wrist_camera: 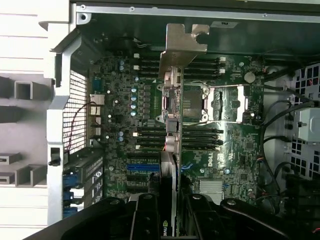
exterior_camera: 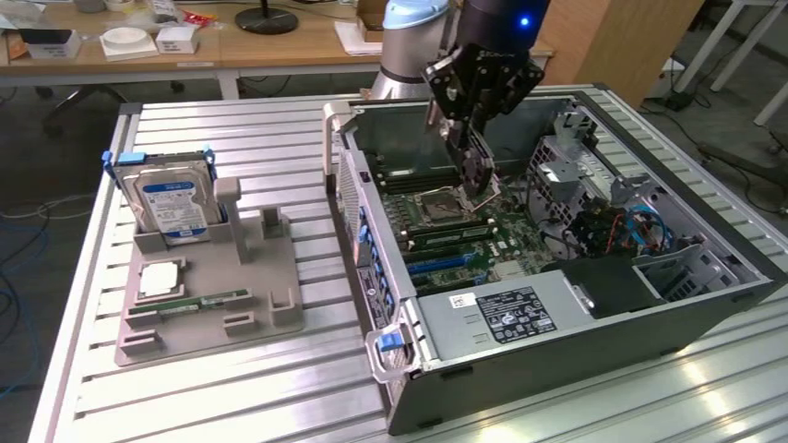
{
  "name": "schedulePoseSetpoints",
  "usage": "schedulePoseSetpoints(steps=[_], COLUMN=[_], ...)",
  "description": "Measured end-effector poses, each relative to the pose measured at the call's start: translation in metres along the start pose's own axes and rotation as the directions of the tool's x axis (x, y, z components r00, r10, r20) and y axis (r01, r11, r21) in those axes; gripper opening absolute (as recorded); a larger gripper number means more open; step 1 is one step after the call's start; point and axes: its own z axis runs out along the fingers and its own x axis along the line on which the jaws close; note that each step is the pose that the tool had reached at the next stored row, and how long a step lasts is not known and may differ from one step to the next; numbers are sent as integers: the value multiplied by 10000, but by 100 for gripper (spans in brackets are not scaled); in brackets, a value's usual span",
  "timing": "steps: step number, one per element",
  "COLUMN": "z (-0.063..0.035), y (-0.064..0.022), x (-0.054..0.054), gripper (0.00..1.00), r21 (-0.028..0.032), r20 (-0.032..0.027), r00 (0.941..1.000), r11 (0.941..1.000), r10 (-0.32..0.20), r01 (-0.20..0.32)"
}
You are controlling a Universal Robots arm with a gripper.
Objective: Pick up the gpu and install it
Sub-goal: 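Pick up the gpu and move the gpu toward the slot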
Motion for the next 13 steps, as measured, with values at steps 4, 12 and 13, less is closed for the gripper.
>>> schedulePoseSetpoints(steps=[4, 12, 13], z=[1, 3, 3], y=[-2, -6, -7], x=[-101, -276, -299], gripper=[26, 26, 26], r21=[-7, -14, -16], r20=[-22, -58, -63], r00=[10000, 10000, 10000], r11=[10000, 10000, 10000], r10=[0, 2, 2], r01=[-1, -2, -2])
